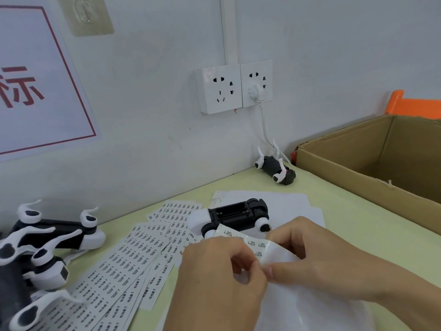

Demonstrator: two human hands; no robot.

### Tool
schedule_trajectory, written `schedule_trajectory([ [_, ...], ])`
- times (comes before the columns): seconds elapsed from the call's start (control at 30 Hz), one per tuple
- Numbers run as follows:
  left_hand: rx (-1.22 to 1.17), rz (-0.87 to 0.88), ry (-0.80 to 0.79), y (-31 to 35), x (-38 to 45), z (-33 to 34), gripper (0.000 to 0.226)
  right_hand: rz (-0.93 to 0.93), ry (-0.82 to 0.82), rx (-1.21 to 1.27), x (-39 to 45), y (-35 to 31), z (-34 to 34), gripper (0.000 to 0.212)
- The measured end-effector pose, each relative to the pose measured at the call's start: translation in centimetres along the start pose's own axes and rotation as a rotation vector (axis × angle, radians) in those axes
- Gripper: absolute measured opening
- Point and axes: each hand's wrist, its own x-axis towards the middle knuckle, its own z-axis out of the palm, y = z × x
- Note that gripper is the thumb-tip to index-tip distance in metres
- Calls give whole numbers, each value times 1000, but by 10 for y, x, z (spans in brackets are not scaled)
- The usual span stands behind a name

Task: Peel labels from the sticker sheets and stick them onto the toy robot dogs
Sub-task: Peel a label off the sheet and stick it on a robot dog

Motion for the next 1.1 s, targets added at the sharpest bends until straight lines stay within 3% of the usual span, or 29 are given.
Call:
schedule_trajectory([
  [0.13, 11, 10, 151, -2, 1, 1, 18, 40, -22, -28, -1, 0, -4, 22],
  [0.23, -13, 5, 306, -5, 4, -7, 20, 124, -137, -96, -5, 0, -14, 21],
  [0.37, -242, -49, 357, -6, 7, -15, 19, 205, -208, -204, -8, 2, -22, 29],
  [0.47, -442, -52, 324, -11, 9, -14, 25, 189, -22, -281, -4, 5, -25, 58],
  [0.57, -542, 4, 294, -19, 11, -6, 30, 58, 309, -295, -2, 4, -23, 54],
  [0.63, -486, 110, 340, -25, 10, 2, 31, 38, 338, -100, 1, 1, -17, 57],
  [0.7, -363, 265, 402, -30, 7, 9, 23, 124, 152, 274, 2, -2, -8, 59],
  [0.77, -259, 408, 434, -32, 5, 12, 13, 177, -27, 489, 2, -3, -2, 54],
  [0.83, -213, 487, 448, -35, 5, 15, 14, 192, -102, 567, 2, 0, 2, 43],
  [0.93, -212, 541, 462, -41, 7, 19, 17, 193, -78, 629, 4, 4, 2, 29],
  [1.1, -220, 548, 449, -45, 8, 20, 25, 188, -53, 654, 5, 6, 3, 27],
])
